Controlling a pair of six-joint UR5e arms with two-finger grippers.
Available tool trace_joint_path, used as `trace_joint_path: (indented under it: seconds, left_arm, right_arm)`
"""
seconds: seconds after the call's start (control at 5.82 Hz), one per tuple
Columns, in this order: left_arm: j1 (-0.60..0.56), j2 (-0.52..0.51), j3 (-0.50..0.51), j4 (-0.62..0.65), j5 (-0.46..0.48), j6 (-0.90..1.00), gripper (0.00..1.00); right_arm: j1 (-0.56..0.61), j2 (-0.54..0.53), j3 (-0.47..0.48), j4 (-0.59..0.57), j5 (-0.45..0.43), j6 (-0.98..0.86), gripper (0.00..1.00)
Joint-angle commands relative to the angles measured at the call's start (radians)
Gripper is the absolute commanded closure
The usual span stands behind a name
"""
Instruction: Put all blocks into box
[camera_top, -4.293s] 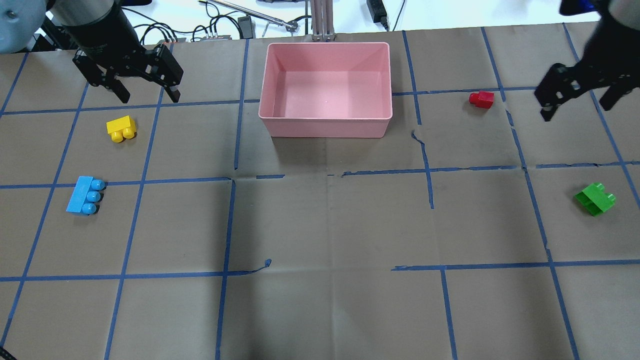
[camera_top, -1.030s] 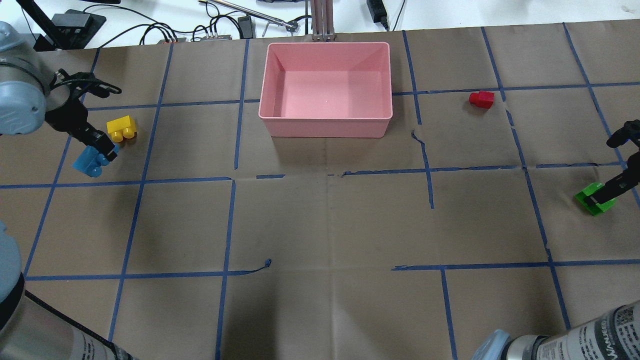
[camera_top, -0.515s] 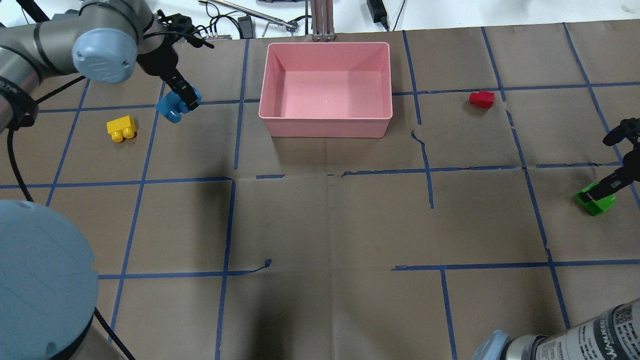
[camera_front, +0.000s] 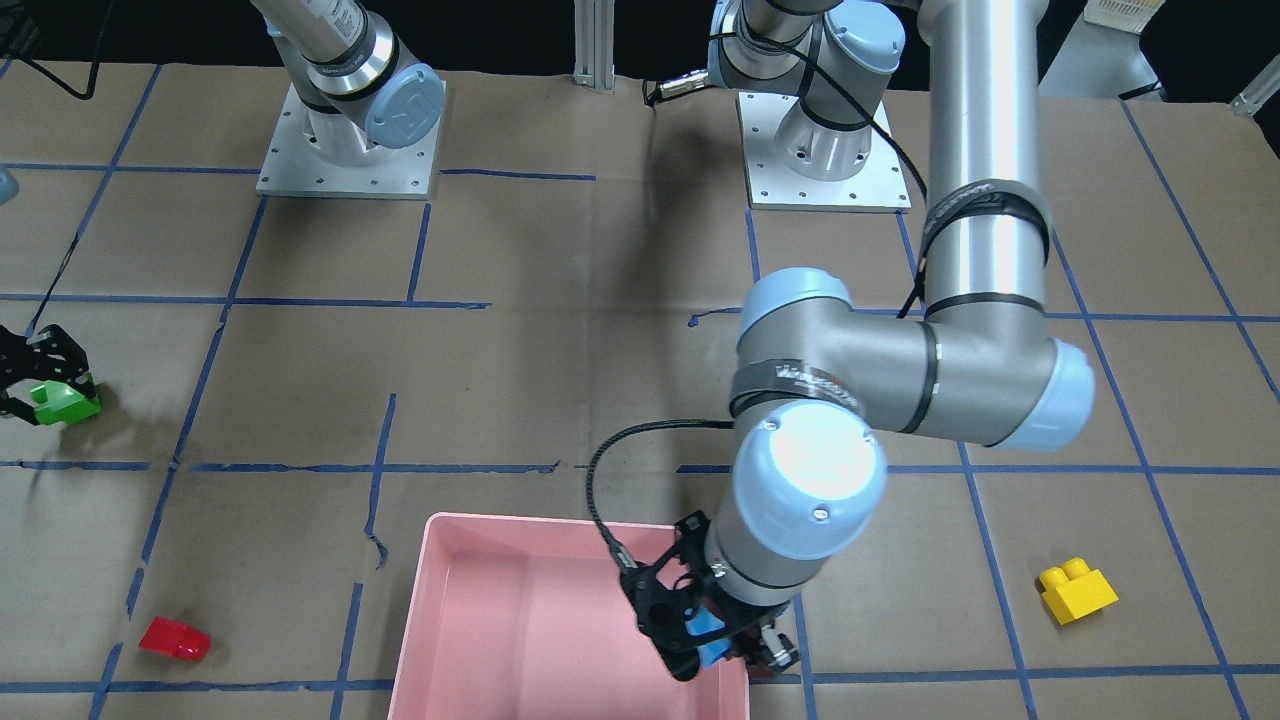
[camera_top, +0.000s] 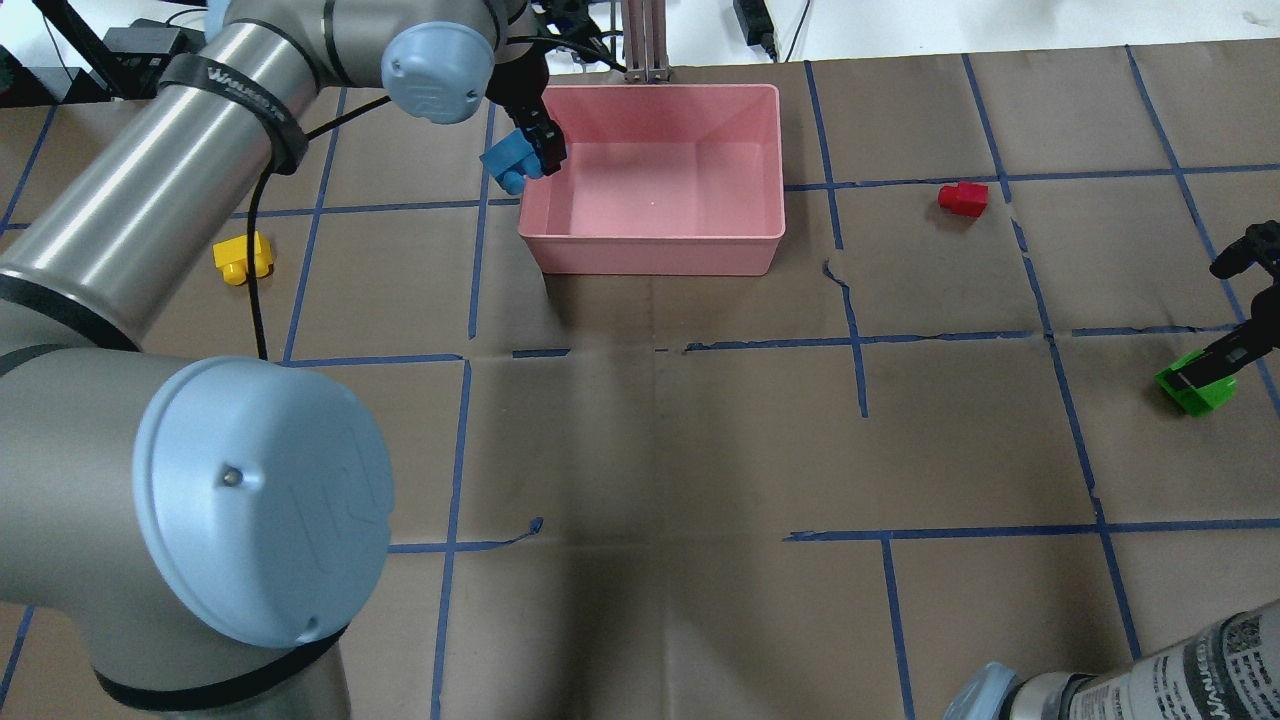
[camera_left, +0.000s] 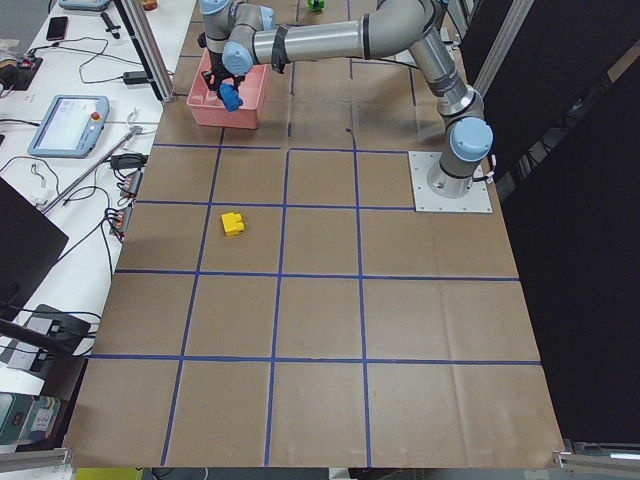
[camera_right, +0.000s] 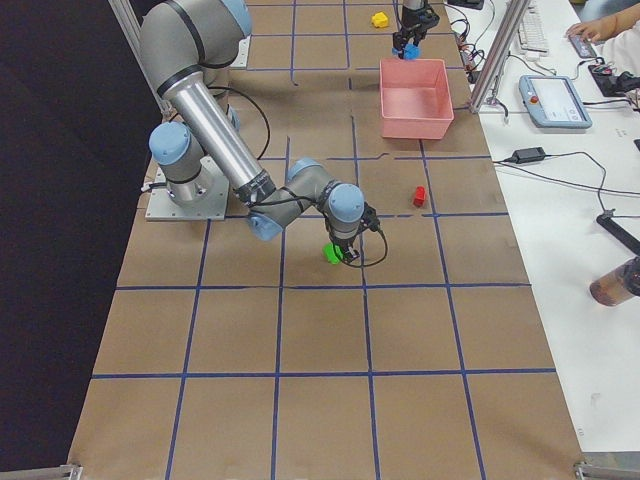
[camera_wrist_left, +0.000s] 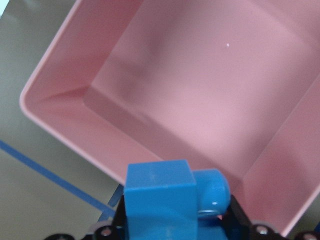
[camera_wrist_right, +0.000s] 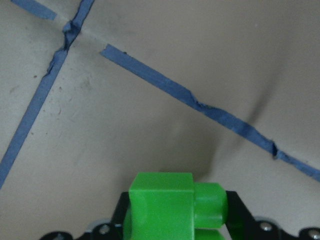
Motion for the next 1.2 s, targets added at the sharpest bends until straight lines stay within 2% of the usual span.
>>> trace_joint_path:
  seconds: [0.0, 0.17, 0.52, 0.69, 1.03]
  left_arm:
    - [-0.046, -0.04, 0.029, 0.008, -0.008, -0.005, 0.2]
    - [-0.039, -0.034, 0.018, 0.01, -0.008, -0.006, 0.0]
    - [0.132, 0.031, 0.006, -0.045, 0.0, -0.008, 0.0]
    - [0.223, 0.098, -0.058, -0.07, 0.003, 0.003, 0.0]
    - [0.383, 0.166, -0.199, -0.041, 0.002, 0.255, 0.0]
  right_arm:
    - [0.064, -0.05, -0.102, 0.015, 0.033, 0.043, 0.75]
    - [0.102, -0.088, -0.159, 0.046, 0.033, 0.108, 0.75]
    - [0.221, -0.112, -0.357, 0.264, 0.033, 0.321, 0.75]
    - [0.305, -0.104, -0.441, 0.34, 0.033, 0.47, 0.75]
    - [0.532, -0.055, -0.535, 0.336, 0.022, 0.778, 0.74]
